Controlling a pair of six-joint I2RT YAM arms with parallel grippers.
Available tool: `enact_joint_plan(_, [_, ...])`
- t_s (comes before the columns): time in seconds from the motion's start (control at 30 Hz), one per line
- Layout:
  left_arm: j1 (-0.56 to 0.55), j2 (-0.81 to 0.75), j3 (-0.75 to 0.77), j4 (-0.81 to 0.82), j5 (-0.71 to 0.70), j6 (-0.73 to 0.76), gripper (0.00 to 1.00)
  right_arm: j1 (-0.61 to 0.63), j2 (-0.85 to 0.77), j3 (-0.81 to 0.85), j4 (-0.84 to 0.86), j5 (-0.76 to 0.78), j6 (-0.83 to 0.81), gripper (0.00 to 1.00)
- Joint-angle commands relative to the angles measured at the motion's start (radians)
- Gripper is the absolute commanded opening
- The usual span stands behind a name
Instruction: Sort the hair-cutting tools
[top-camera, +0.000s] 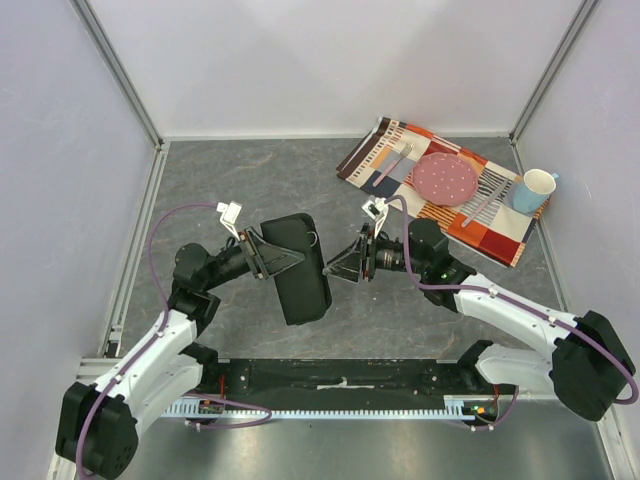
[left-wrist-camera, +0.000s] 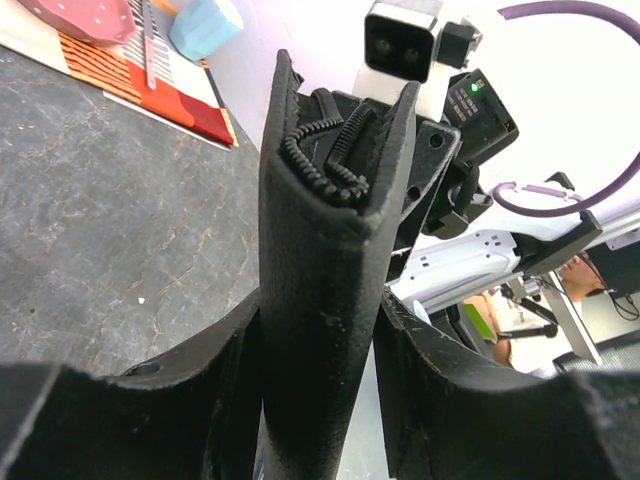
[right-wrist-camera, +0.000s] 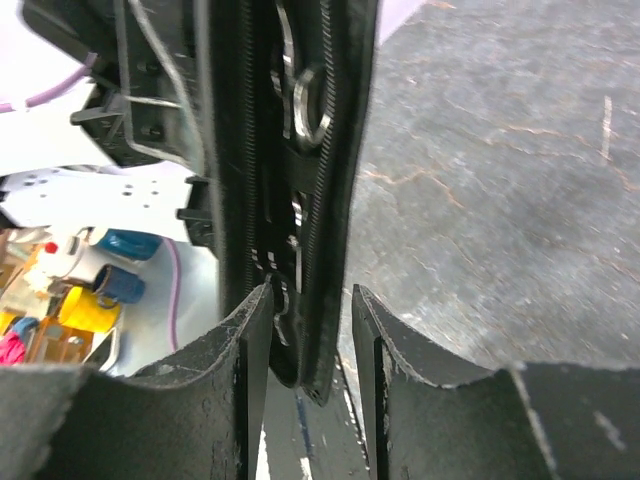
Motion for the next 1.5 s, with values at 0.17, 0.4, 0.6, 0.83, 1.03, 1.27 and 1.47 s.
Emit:
enact_joint_plan(0.17, [0.002,0.004,0.068,0.141,0.099,-0.077,0.46,-0.005,0.029,0.002,0.207,-0.118,0.080,0.43])
enact_joint_plan(0.4, [0.002,-0.001,0.064,0.175,0.115,-0.105,0.39,-0.005,0.066,-0.007,0.273,-0.140,0.109,0.42])
enact_joint_plan(0.6, [0.000,-0.005,0.065,0.192,0.130,-0.120,0.39,-0.005,0.069,-0.008,0.252,-0.127,0.091,0.42])
enact_joint_plan(0.83, [0.002,-0.012,0.072,0.175,0.138,-0.114,0.38,-0.005,0.006,0.019,0.068,-0.077,-0.018,0.46])
enact_joint_plan(1.03, [0.002,-0.012,0.081,0.171,0.138,-0.115,0.38,-0.005,-0.014,0.024,0.023,-0.064,-0.049,0.48])
enact_joint_plan(1.27, [0.002,-0.007,0.082,0.168,0.135,-0.111,0.37,0.001,0.032,-0.013,0.251,-0.127,0.102,0.47])
enact_joint_plan(1.47, [0.002,0.005,0.081,0.178,0.128,-0.112,0.37,0.049,0.109,-0.019,0.417,-0.149,0.190,0.44])
